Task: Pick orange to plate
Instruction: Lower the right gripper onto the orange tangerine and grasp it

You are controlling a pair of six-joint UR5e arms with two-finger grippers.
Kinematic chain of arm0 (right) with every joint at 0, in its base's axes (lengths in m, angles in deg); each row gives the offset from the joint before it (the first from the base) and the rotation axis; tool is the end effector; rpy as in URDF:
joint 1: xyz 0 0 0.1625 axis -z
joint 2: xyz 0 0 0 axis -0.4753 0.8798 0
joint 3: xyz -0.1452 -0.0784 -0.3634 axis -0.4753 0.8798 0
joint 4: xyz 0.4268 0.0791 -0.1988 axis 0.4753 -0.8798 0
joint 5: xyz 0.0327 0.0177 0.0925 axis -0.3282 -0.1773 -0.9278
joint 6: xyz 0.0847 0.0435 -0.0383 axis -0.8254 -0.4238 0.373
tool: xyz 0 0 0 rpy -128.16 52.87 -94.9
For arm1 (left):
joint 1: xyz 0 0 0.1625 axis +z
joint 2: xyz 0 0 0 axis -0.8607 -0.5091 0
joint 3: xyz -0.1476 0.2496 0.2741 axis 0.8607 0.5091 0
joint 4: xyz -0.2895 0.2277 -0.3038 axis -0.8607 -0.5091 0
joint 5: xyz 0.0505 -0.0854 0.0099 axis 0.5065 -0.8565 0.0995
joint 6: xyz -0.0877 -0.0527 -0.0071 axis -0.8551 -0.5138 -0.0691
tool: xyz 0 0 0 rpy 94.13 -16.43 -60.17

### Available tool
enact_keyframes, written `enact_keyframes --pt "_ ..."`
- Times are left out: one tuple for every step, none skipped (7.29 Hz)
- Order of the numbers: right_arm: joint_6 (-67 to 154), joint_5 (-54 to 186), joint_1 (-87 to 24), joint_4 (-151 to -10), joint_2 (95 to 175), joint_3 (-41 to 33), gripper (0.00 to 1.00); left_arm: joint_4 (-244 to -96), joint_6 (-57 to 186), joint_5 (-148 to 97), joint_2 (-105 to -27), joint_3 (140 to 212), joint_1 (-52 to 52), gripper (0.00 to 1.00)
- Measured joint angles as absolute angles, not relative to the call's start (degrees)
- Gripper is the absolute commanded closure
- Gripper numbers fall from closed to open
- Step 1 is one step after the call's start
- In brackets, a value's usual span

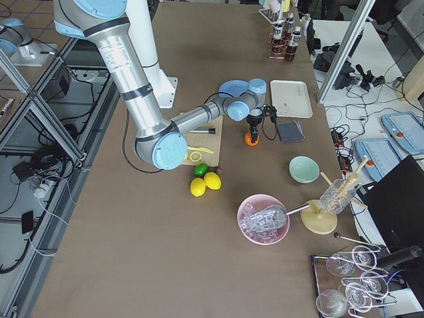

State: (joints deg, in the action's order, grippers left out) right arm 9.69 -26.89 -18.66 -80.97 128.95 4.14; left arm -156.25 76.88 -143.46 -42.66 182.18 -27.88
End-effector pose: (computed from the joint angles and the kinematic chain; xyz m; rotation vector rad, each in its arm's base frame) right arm -0.4399 -0.6023 0.3742 0.0857 -0.7233 -0.0162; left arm -0.0294 -0.5460 0.5717 0.2132 0.8686 0.1215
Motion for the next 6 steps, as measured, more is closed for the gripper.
enact_keyframes --pt "9.7 -26.8 -18.5 -81.0 129.0 4.4 0.01 -156.2 76.9 -143.5 -42.7 182.2 -27.9 0.01" --pt "9.7 -26.8 -18.3 -81.0 129.0 4.6 0.05 -156.2 76.9 -143.5 -42.6 182.1 -27.9 0.01" --pt "9.7 -26.6 -18.0 -81.0 129.0 4.7 0.19 -156.2 76.9 -143.5 -42.6 182.1 -27.9 0.01" --pt "9.4 -26.0 -17.7 -81.0 129.1 4.7 0.71 -156.2 76.9 -143.5 -42.6 182.1 -27.9 0.01" --pt "8.8 -25.2 -17.4 -81.0 129.1 4.7 1.00 -156.2 76.9 -143.5 -42.6 182.1 -27.9 0.01" --pt "8.2 -24.8 -17.2 -81.0 129.0 4.5 1.00 -156.2 76.9 -143.5 -42.6 182.1 -27.9 0.01"
